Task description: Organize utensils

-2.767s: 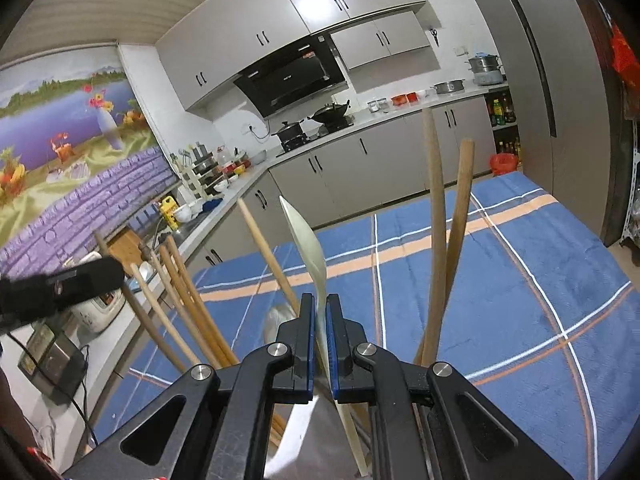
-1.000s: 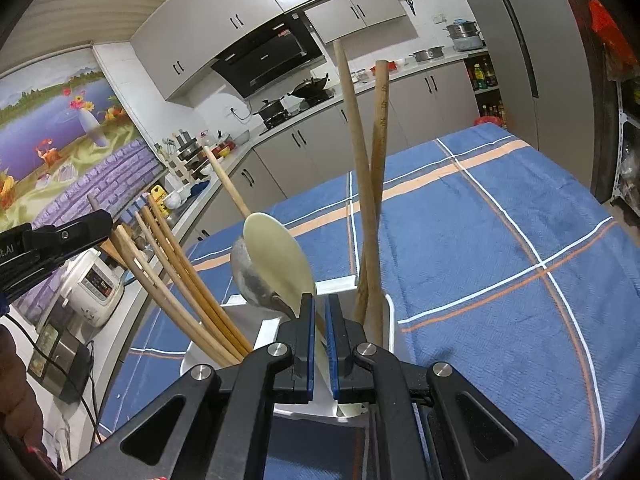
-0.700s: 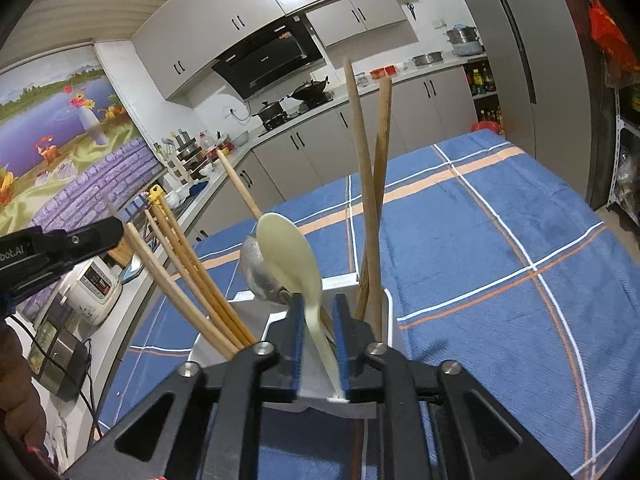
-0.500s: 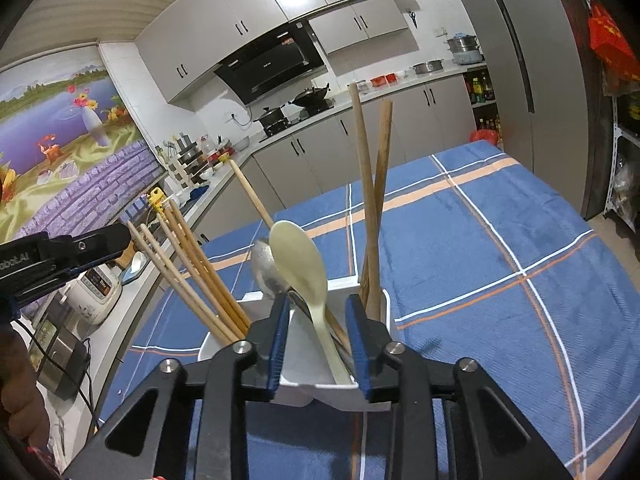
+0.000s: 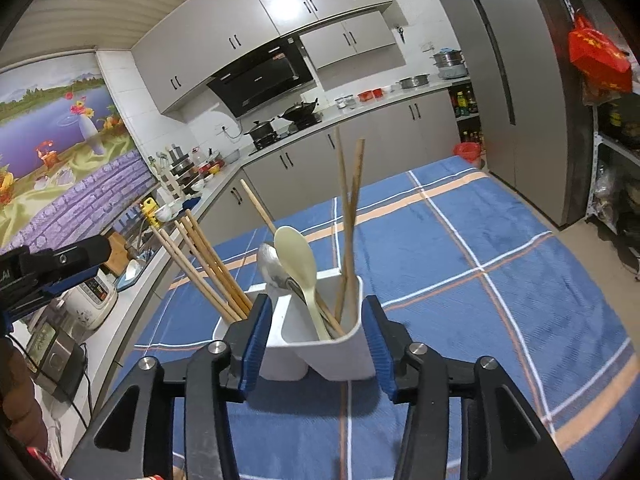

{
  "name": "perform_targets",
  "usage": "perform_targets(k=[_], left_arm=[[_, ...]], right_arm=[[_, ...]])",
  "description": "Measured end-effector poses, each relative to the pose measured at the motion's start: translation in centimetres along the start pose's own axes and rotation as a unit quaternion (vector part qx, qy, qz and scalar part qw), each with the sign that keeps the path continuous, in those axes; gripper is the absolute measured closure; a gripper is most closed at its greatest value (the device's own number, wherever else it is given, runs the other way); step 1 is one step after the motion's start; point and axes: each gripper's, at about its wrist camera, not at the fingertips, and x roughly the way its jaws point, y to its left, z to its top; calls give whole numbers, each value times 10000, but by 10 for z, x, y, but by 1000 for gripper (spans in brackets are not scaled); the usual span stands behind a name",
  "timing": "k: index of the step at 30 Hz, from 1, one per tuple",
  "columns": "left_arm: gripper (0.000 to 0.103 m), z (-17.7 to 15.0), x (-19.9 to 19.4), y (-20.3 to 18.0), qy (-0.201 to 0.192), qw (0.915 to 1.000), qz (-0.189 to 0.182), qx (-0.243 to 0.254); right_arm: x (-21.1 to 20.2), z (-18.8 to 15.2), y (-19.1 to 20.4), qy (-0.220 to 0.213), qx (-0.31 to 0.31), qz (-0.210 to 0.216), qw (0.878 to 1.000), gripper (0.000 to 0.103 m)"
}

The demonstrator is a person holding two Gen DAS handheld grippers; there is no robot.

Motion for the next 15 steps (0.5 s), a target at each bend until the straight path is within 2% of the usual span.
perform_targets(k=[3,5,7,10,15], left_arm=[[27,-10,-16,-4,-101,9997,201,44],[24,-18,-29,-8,-200,9989,419,105],[17,-25,-42,-11,-348,9969,689,140],[11,-36,-66,-13,-667,9926,1004,127],[5,-51,-104,-10,-1102,9852,1310,67]], right_arm=[[-18,-6,2,-23,4,-94,10000,49],[-31,-9,4,-19,-8,-145,9999,47],[-43,-12,6,-18,-47,-201,9998,45],[-61,-17,11,-38,-164,-264,9995,40],[-88,-28,22,-19,-492,-358,9981,34]])
